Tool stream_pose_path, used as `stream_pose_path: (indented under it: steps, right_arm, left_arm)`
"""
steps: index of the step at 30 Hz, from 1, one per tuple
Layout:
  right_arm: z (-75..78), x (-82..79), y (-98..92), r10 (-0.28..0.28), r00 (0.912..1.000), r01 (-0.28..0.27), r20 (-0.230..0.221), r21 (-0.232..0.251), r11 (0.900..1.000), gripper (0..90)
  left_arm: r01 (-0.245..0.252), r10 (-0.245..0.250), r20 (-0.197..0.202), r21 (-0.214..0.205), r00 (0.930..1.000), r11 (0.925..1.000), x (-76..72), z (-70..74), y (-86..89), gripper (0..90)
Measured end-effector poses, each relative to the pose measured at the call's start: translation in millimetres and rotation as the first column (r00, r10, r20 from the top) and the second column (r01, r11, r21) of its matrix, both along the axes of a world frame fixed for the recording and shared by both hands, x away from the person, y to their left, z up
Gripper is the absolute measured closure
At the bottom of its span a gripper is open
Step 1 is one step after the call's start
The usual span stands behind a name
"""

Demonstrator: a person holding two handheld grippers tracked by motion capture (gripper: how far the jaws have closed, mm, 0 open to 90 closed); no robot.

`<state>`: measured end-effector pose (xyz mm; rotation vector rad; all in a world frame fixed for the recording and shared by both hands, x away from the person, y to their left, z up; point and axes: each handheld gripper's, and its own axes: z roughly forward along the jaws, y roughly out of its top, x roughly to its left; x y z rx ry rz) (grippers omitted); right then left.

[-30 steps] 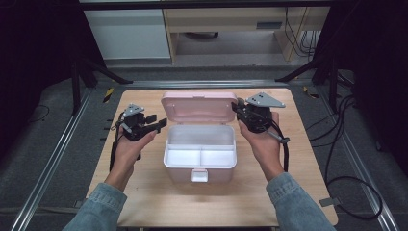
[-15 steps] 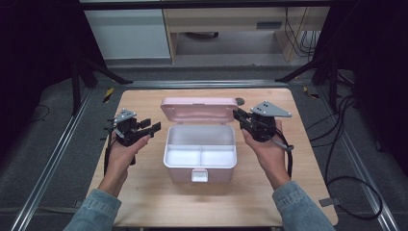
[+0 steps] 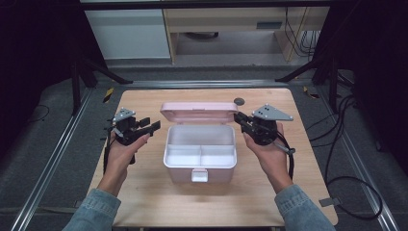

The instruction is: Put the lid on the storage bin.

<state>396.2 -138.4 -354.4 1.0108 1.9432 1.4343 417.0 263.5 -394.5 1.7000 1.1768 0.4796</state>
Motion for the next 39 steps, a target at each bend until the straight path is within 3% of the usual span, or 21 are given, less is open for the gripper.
stream_pose_path:
  steps: [11, 22, 28, 29, 32, 37, 39]
  right_arm:
    - [-13.8, -18.5, -4.4, 0.026, 0.9996, -0.026, -0.009, 0.028, 0.9993, 81.3]
    - [-27.3, -28.0, -12.5, 0.085, 0.9949, -0.080, -0.055, 0.081, 0.9935, 79.5]
    - [-33.6, -39.4, -21.1, 0.114, 0.9882, -0.111, -0.103, 0.039, 0.9931, 73.2]
    - [-38.0, -47.7, -28.9, 0.111, 0.9876, -0.108, -0.111, 0.026, 0.9938, 71.2]
    - [-40.1, -54.9, -45.0, 0.078, 0.9912, -0.074, -0.107, 0.046, 0.9962, 67.8]
    - [-47.8, -47.4, -62.6, -0.001, 0.9930, 0.006, -0.118, 0.042, 0.9991, 59.6]
    - [-58.2, -35.2, -70.3, -0.067, 0.9900, 0.069, -0.124, 0.012, 0.9976, 50.8]
  left_arm:
    - [0.002, -0.002, -0.007, 0.001, 1.0000, 1.0000, -0.7, -2.6, -1.7, 46.9]
    - [-0.008, 0.008, -0.010, -0.002, 0.9999, 1.0000, -1.0, -4.8, 2.3, 46.7]
    - [-0.030, 0.030, -0.003, -0.006, 0.9995, 0.9995, -3.9, -3.7, 9.9, 46.0]
    - [-0.033, 0.033, -0.001, -0.004, 0.9995, 0.9995, -4.3, -3.6, 11.3, 45.9]
    - [-0.053, 0.053, 0.003, 0.002, 0.9986, 0.9986, -5.7, -3.9, 16.5, 45.3]
    - [-0.071, 0.071, 0.015, 0.042, 0.9974, 0.9966, -7.3, -7.9, 17.7, 39.3]
    - [-0.094, 0.092, 0.025, 0.091, 0.9955, 0.9914, -7.8, -13.9, 19.1, 35.4]
